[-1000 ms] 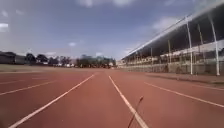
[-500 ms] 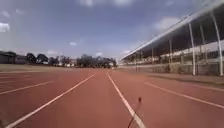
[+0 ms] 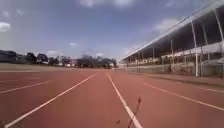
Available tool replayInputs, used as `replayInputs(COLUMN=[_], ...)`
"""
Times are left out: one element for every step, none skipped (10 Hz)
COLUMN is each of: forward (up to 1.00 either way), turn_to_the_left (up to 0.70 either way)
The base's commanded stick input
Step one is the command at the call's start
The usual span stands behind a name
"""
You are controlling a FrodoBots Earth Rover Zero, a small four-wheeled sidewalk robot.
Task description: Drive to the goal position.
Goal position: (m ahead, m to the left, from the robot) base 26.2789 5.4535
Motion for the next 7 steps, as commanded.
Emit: replayInputs(forward=[0.7, 0.7, 0.7, 0.7, 0.7, 0.7, 0.7], turn_to_the_left=[0.0, 0.0, 0.0, 0.0, 0.0, 0.0, 0.0])
